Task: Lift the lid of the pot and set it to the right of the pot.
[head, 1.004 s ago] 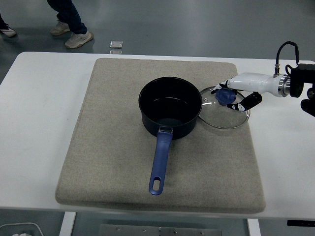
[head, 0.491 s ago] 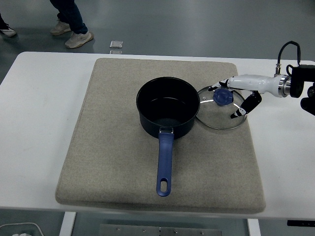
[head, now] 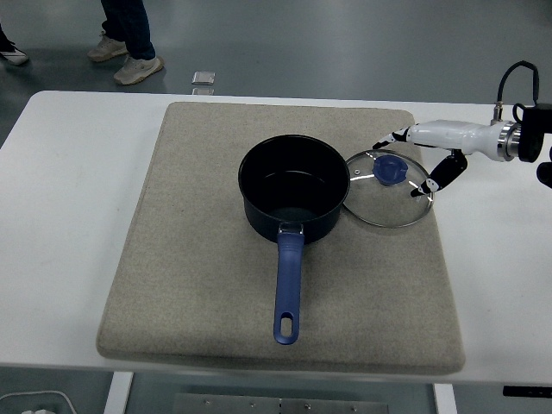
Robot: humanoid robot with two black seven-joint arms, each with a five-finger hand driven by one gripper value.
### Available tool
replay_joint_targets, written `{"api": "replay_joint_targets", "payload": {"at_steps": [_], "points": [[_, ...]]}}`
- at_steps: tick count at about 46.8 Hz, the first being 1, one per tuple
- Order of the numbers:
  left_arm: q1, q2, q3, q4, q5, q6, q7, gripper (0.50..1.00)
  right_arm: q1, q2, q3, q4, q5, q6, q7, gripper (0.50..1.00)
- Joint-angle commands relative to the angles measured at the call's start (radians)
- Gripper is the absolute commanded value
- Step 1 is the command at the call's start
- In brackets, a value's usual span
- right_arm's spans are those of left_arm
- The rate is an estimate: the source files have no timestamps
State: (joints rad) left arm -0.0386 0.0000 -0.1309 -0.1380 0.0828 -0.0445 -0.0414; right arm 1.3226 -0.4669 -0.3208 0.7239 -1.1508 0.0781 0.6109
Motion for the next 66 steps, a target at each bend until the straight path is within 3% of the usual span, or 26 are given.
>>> {"api": "replay_joint_targets", "payload": {"at_steps": [1, 19, 32, 50, 57, 66], "points": [[0.000, 0.000, 0.001, 0.000, 0.000, 0.000, 0.000, 1.000, 0.006, -0.007, -0.001, 0.000, -0.004, 0.000, 0.000, 0.938], [0.000, 0.000, -0.001, 0.000, 0.000, 0.000, 0.000, 1.000, 0.043, -0.016, 0.002, -0.001, 0.003, -0.001, 0.000, 0.938], [0.000, 0.000, -0.001, 0.000, 0.000, 0.000, 0.000, 1.000, 0.081, -0.018, 0.074, -0.009, 0.062, -0.046, 0.000, 0.938], [0.000, 0.000, 0.001, 0.000, 0.000, 0.000, 0.000, 1.000, 0.090, -0.007, 0.164, -0.064, 0.371, -0.164, 0.000, 0.938], [-0.001, 0.000, 0.001, 0.000, 0.000, 0.000, 0.000, 1.000, 0.087, 0.002, 0.252, -0.129, 0.626, -0.163, 0.000, 0.938], [0.000, 0.000, 0.001, 0.000, 0.000, 0.000, 0.000, 1.000, 0.089, 0.005, 0.266, -0.152, 0.977, -0.163, 0.000, 0.938]]}}
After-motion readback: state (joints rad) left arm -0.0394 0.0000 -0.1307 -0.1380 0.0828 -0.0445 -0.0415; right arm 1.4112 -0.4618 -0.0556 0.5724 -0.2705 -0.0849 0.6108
